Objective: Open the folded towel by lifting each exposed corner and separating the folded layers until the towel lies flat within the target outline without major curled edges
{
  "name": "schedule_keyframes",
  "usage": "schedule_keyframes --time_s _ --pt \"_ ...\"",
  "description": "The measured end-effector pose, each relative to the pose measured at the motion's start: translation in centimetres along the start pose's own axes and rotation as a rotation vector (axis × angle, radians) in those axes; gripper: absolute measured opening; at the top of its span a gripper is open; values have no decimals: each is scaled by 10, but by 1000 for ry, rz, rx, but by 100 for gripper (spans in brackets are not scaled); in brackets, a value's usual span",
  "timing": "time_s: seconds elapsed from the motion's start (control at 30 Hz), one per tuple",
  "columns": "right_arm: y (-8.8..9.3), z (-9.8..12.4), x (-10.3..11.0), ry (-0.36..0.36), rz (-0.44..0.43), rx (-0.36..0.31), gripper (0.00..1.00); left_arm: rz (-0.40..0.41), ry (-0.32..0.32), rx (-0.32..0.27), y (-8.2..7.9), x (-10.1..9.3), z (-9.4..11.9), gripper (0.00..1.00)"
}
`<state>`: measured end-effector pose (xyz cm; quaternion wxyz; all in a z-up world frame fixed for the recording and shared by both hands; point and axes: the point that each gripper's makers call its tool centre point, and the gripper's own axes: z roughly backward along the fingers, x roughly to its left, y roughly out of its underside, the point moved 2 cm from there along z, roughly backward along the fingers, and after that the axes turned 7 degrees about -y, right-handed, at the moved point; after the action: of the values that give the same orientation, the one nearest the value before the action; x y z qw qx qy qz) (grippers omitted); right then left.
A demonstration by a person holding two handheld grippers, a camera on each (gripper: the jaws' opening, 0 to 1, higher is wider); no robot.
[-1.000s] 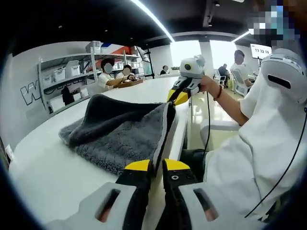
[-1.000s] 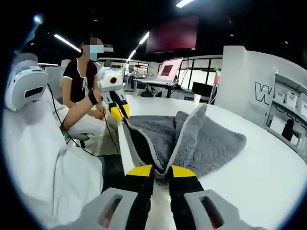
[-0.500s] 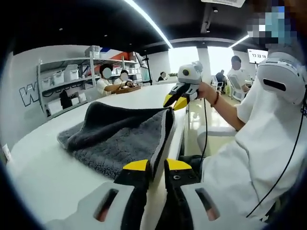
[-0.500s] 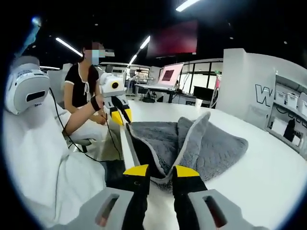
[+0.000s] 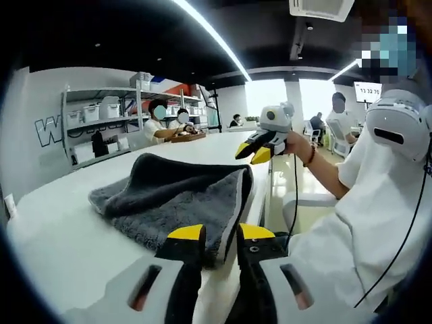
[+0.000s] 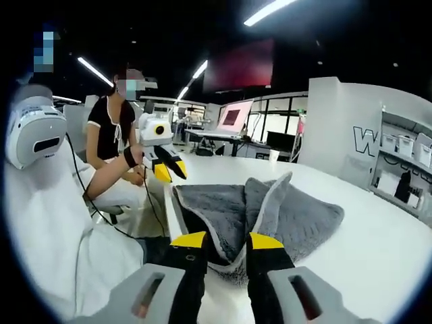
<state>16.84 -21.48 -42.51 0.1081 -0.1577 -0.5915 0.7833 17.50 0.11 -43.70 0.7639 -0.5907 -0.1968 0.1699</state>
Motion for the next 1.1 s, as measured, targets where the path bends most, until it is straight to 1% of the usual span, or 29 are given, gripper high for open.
schedule_keyframes --time_s 0.13,0.27,0.33,0.53,0.63,0.67,0.8,0.87,0.97,1.1 --pt "0 -4 3 -7 14 13 16 33 -13 -8 0 4 -2 19" --pt "-3 -5 4 -6 18 7 16 32 -15 0 2 4 -4 19" --pt "-4 -6 4 -9 24 10 15 55 -21 4 2 5 -5 19" --pt "-6 -11 3 -4 31 14 16 63 -27 -14 -2 6 -6 21" --pt "-9 -13 2 2 30 4 16 93 -56 -27 -3 11 -7 23" --pt "-10 -13 2 5 28 -2 16 112 -80 -40 -4 15 -7 24" --pt "-11 -15 1 12 37 11 17 112 -80 -35 -2 15 -9 24" --pt "-12 -15 -1 21 43 16 18 94 -76 -27 -2 13 -11 24" --pt "-14 -15 -2 32 43 17 18 89 -73 -43 -8 13 -11 24" --pt "-18 -16 -2 37 46 9 18 91 -74 -51 -11 14 -12 25"
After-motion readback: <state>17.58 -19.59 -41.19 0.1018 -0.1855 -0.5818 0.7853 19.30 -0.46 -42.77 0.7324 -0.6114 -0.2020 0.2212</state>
